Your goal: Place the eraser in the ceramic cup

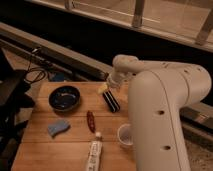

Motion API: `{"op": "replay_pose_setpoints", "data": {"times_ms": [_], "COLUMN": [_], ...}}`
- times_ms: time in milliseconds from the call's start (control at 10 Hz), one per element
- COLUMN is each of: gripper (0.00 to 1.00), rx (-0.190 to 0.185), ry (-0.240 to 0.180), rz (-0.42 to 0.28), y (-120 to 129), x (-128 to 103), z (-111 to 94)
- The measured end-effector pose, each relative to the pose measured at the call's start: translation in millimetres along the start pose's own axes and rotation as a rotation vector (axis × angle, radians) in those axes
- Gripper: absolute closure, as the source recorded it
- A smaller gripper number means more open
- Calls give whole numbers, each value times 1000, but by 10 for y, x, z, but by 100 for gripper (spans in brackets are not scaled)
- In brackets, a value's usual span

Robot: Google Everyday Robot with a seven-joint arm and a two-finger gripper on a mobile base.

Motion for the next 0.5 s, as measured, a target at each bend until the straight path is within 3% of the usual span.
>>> {"op": "replay_pose_setpoints", "data": {"times_ms": [200, 500], "gripper": [20, 20], "rx": [31, 7], "ry": [-51, -41], "rz": [20, -2], "y": [-124, -212], "x": [-4, -41], "z": [22, 181]}}
